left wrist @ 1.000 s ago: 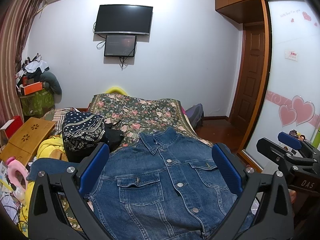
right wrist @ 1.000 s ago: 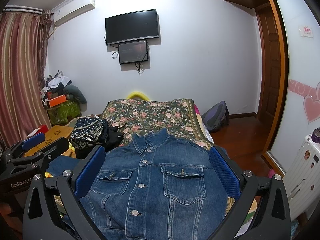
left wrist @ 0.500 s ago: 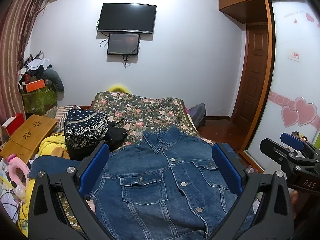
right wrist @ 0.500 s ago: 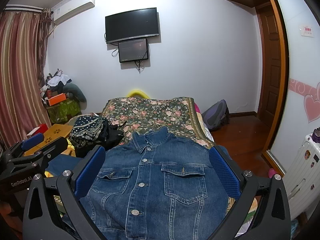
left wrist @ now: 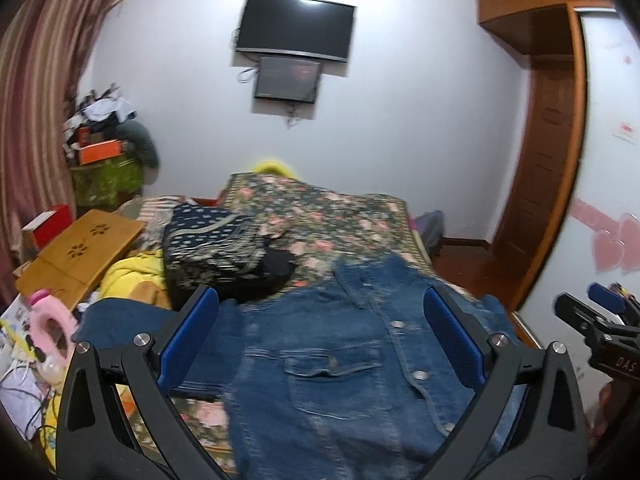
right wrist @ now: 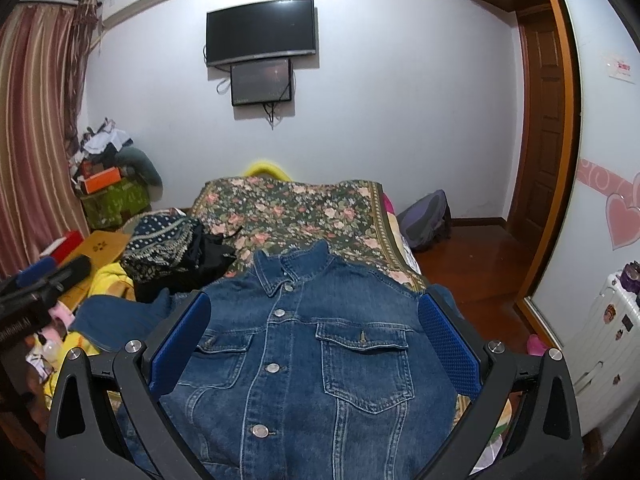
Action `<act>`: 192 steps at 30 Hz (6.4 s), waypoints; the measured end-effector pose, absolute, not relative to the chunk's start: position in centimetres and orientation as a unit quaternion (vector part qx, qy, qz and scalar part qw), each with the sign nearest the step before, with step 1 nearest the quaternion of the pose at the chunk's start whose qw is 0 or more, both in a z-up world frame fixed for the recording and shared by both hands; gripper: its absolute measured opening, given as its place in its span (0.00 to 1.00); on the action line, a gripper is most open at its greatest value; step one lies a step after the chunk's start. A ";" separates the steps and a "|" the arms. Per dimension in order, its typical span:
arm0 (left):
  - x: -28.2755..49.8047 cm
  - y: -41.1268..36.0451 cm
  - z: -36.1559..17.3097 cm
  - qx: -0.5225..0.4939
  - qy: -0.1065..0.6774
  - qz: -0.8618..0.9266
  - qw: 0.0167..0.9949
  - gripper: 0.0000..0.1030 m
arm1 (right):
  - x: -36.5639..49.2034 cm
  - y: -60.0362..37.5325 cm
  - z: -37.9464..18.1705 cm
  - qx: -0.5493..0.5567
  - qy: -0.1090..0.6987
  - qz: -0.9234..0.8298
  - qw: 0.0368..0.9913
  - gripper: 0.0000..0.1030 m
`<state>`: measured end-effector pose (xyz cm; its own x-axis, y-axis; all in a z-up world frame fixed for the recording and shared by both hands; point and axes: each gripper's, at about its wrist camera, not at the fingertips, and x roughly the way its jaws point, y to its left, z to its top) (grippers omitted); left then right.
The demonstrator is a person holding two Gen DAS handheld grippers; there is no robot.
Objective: Fold large clothes
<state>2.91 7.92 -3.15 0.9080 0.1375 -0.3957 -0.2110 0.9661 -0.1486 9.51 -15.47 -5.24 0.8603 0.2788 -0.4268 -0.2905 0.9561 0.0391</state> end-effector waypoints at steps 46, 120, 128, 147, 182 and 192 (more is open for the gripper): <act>8.3 36.8 -24.2 -0.317 0.375 0.288 0.822 0.06 | 21.4 -11.2 -11.8 -0.072 0.364 0.130 0.919 1.00; 10.5 20.7 -14.1 -0.076 0.367 0.161 0.913 0.66 | 20.4 5.6 -15.6 -0.261 0.381 0.408 0.788 0.92; 9.9 21.7 -15.8 -0.093 0.380 0.162 0.906 0.66 | 20.8 8.5 -20.8 -0.322 0.444 0.412 0.727 0.82; 10.3 21.1 -15.1 -0.102 0.372 0.159 0.909 0.66 | 22.1 6.2 -16.1 -0.216 0.399 0.430 0.780 0.12; 16.4 11.1 -16.8 -0.054 0.426 0.079 0.899 0.66 | 26.7 -22.7 -16.3 0.066 0.419 0.175 0.889 0.12; 17.7 8.9 -18.3 -0.046 0.449 0.055 0.891 0.66 | 25.8 -24.8 -17.0 0.058 0.442 0.168 0.879 0.24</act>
<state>17.70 8.95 -18.31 0.5903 0.0563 -0.8052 -0.1388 0.9898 -0.0325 25.83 -24.76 -16.98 0.5525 0.3459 -0.7583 -0.2439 0.9371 0.2498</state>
